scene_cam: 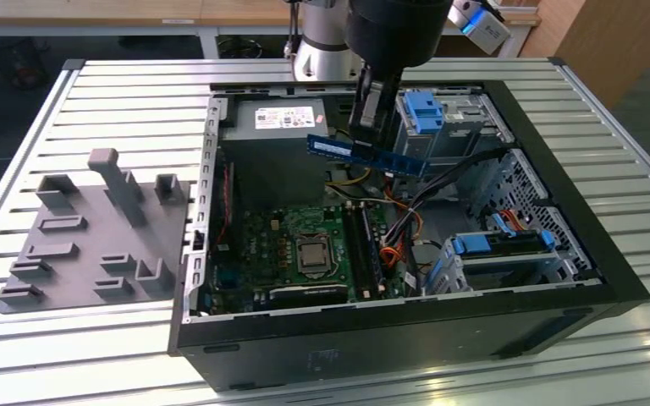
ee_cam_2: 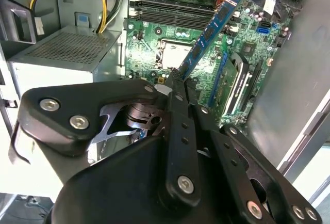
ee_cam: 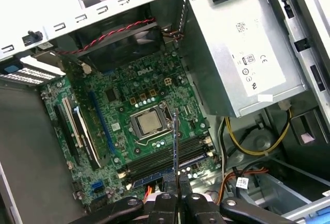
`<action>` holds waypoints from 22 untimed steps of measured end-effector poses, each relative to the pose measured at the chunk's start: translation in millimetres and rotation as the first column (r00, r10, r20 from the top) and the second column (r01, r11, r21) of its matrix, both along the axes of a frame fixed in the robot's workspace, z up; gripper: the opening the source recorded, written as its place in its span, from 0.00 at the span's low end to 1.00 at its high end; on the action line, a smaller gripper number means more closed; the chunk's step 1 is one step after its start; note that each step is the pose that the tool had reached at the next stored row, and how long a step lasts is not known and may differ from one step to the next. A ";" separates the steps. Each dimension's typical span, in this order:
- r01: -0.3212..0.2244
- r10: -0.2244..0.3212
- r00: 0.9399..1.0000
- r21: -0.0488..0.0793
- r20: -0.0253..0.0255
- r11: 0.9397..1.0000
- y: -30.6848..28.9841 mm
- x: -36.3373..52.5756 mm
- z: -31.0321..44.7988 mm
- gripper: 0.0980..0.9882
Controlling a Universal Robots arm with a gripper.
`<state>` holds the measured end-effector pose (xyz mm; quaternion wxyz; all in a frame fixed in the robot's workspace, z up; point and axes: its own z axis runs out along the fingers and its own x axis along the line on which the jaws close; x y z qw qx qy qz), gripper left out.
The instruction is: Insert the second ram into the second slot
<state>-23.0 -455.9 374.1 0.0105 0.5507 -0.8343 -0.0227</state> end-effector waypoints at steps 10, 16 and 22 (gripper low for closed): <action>0.053 -0.053 0.999 -0.002 0.000 0.999 0.0 0.0 0.0 0.04; 0.082 -0.082 0.997 -0.002 0.000 0.997 0.0 0.0 0.0 0.04; 0.108 -0.108 0.994 -0.002 0.000 0.994 0.0 0.0 0.0 0.04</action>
